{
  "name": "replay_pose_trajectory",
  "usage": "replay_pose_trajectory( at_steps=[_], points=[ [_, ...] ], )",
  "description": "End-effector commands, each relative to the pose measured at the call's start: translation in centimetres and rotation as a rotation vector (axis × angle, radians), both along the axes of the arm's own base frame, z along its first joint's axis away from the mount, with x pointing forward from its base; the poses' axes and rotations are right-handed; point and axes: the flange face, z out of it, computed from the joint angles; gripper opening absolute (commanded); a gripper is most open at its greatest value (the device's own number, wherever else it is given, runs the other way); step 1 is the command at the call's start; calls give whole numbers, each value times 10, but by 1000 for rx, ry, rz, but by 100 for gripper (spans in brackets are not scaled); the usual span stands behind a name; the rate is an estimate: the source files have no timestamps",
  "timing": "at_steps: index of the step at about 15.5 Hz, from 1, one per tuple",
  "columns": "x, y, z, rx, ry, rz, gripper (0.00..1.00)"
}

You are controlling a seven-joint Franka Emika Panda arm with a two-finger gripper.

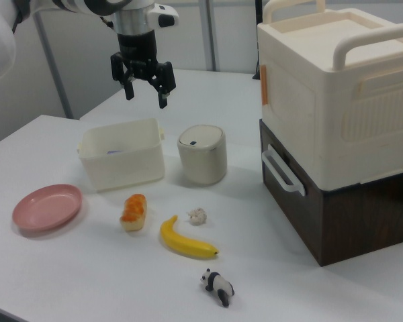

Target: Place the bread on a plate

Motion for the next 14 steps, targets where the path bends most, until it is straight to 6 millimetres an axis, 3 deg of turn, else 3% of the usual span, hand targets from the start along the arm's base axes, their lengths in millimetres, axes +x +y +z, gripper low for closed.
replay_pose_trajectory(
  at_steps=[1, 14],
  points=[
    [-11, 3, 1, 2, 27, 9, 100],
    [-10, 3, 0, -7, 25, 17, 100]
  ],
)
